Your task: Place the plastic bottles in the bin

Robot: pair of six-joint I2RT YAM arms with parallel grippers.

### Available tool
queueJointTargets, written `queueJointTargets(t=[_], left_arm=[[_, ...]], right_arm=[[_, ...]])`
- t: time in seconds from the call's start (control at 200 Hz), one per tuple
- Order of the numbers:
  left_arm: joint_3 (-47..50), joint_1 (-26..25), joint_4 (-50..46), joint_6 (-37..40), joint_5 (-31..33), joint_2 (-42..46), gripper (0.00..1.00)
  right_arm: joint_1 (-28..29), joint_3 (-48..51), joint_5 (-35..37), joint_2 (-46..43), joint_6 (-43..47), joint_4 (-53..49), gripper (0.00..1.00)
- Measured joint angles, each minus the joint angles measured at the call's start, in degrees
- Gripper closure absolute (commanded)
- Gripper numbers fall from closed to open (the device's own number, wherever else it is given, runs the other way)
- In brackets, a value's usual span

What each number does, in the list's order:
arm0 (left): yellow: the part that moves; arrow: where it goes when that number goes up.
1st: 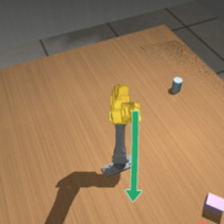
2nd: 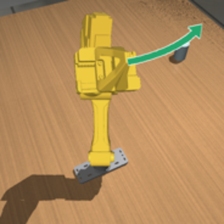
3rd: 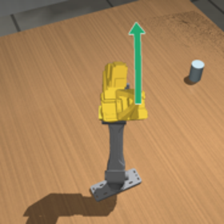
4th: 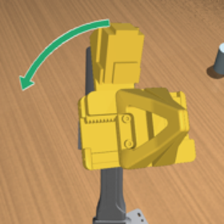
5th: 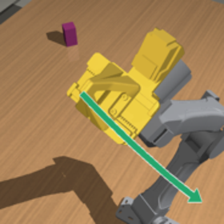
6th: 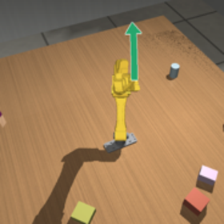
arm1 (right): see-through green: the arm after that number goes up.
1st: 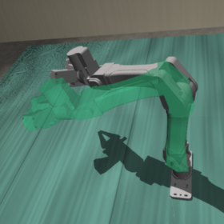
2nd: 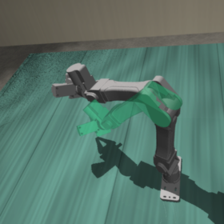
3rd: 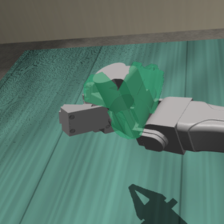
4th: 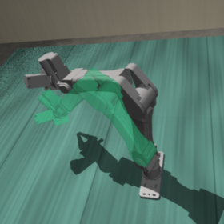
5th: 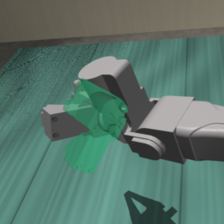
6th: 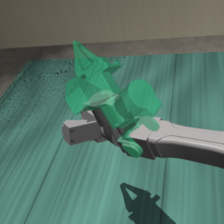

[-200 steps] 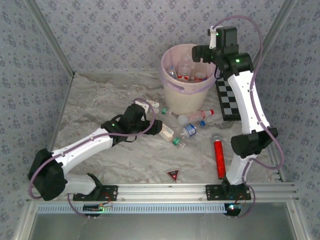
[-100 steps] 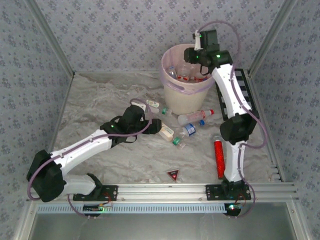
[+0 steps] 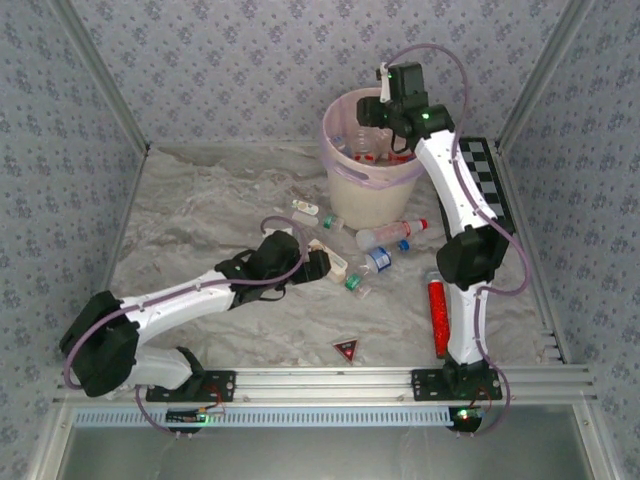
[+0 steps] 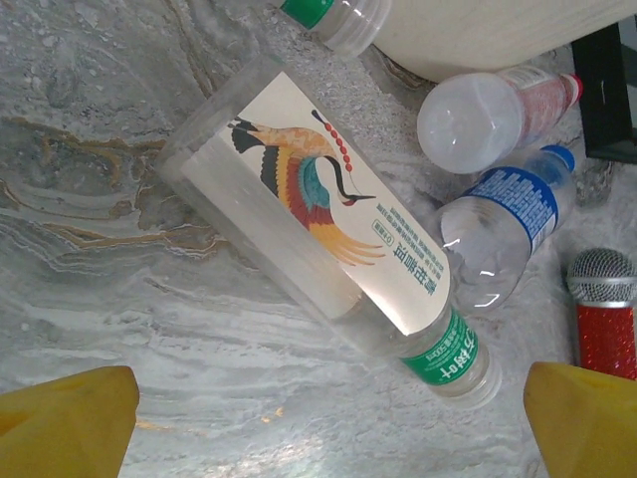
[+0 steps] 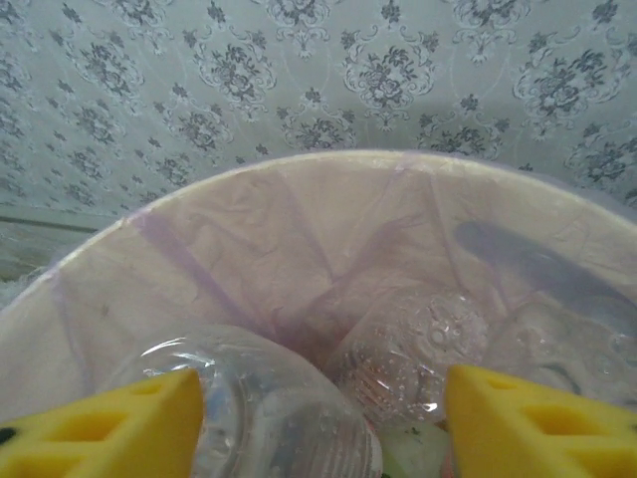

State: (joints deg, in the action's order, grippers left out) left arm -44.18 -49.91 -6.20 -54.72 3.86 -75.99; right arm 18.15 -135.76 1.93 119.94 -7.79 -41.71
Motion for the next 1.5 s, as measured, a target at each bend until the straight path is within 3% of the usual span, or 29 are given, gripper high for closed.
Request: queueJointTargets(t=[0.215, 0.46, 0.825, 0.975, 1.139, 1.499], left_arm=[[-2.43, -2.67, -1.57, -10.29, -0.83, -4.09, 0.01], [-6.78, -6.56, -0.13, -18.97, -0.85, -11.96, 0.01], [-11.41, -6.56, 3.06, -23.45, -2.40, -22.62, 0.01], [-11.63, -6.03, 3.52, -24.28, -3.04, -24.68, 0.01], [-13.05, -4.90, 4.17, -25.05, -4.90, -26.45, 0.13], [-11.74, -3.26, 5.22, -24.83, -6.99, -26.08, 0.27]], right_arm=[[0.00, 3.48, 0.46, -5.18, 0.70, -4.94, 0.00], [-1.70, 30.25, -0.26, -26.32, -2.45, -1.14, 0.00], [-6.23, 55.69, -2.01, -50.07, -8.31, 2.08, 0.00], [-8.81, 60.52, -3.34, -55.04, -9.11, 0.76, 0.00], [-9.75, 63.73, -4.98, -58.58, -9.14, -0.09, 0.00], [-10.23, 65.96, -7.93, -59.45, -9.16, 1.42, 0.00]])
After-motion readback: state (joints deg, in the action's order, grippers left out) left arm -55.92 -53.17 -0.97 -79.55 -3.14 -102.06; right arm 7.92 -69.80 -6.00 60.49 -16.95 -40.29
